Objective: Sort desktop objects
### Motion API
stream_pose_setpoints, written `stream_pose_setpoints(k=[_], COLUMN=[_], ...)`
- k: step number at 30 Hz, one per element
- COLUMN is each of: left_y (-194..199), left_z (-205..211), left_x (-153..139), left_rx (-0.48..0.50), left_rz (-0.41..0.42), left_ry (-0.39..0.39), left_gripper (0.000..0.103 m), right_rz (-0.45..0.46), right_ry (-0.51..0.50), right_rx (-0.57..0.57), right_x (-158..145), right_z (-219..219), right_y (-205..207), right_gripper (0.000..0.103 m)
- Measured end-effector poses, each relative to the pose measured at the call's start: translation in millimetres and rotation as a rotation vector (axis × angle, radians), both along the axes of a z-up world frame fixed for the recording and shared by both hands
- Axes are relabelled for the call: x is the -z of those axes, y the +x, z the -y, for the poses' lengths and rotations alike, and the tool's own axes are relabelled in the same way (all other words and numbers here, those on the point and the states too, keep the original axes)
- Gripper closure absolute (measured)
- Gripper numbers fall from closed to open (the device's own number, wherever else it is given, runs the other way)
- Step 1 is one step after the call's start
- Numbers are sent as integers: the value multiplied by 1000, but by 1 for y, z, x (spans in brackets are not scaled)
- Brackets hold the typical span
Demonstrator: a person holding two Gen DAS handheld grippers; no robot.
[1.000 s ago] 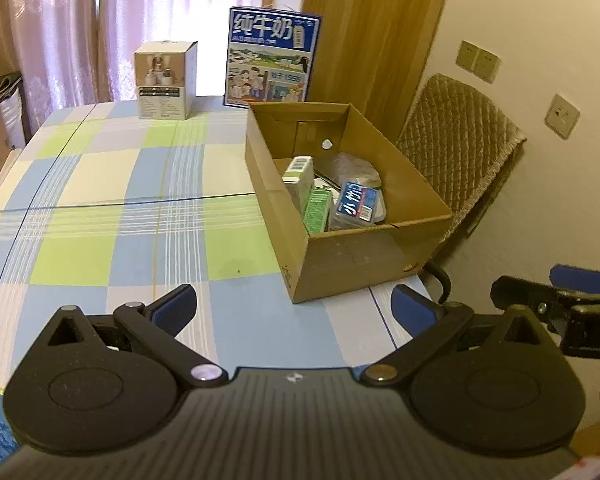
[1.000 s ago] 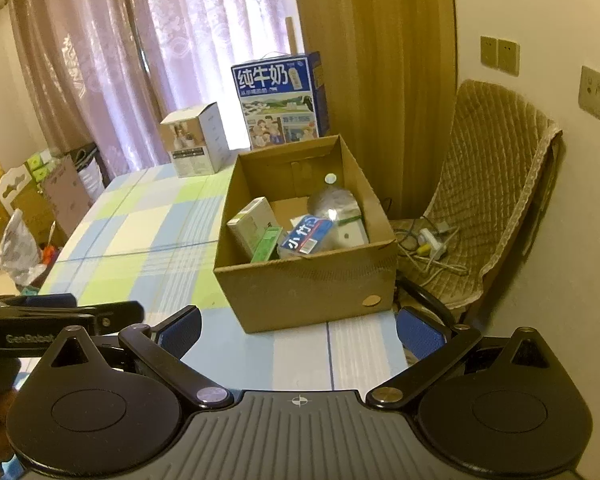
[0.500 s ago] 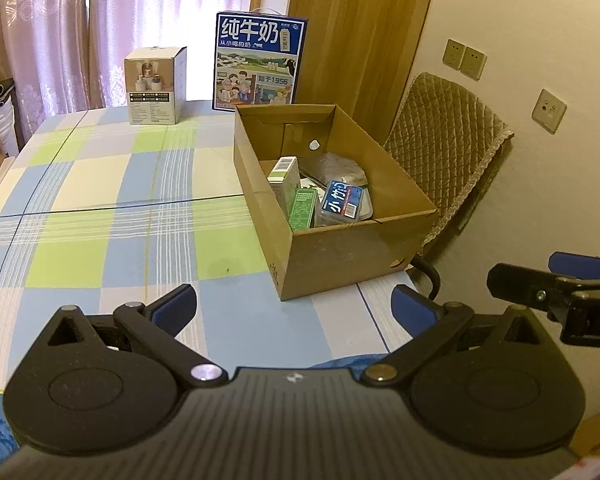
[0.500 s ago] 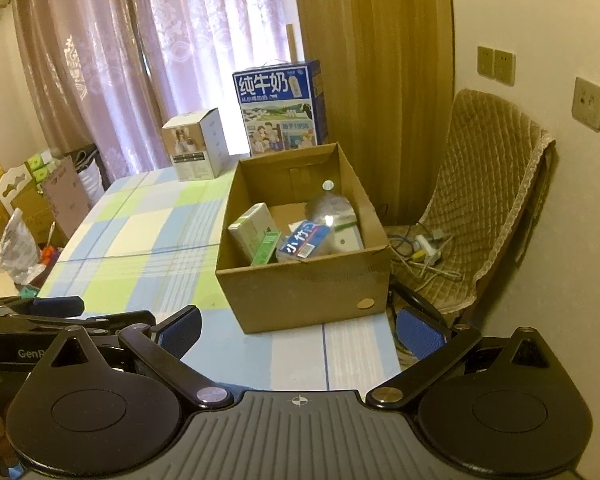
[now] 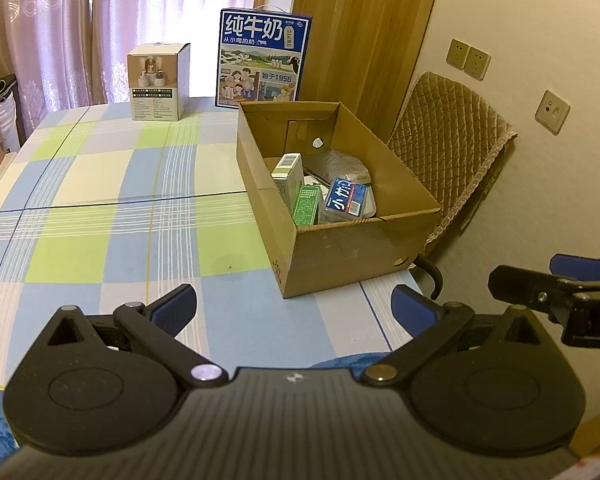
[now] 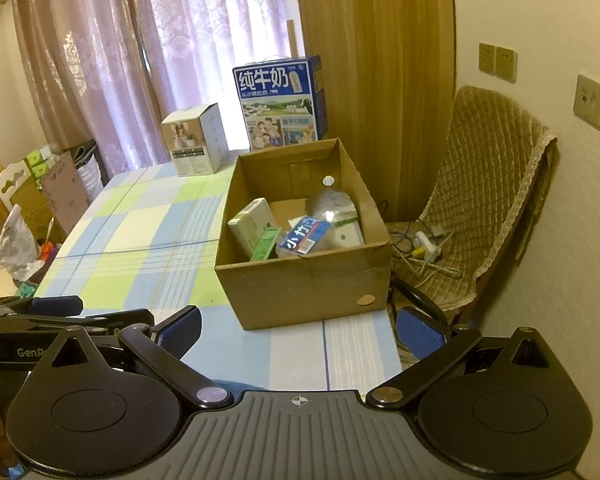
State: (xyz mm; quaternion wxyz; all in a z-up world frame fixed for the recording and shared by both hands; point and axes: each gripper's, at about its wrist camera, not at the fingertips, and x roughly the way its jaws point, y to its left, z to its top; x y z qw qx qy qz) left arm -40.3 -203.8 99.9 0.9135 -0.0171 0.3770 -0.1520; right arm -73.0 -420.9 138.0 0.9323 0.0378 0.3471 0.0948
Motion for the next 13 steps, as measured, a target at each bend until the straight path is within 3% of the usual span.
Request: stream_pose_setpoints(k=[13], left_y=[0], left_z=[-3], left_x=[3], left_rx=[-1], left_rz=[28], left_ry=[32], left_gripper=[1], right_rz=[-13], right_ry=[-8], right_rx=[-4], right_x=[6], right_z=[-4], right_y=[1], right_gripper=[2])
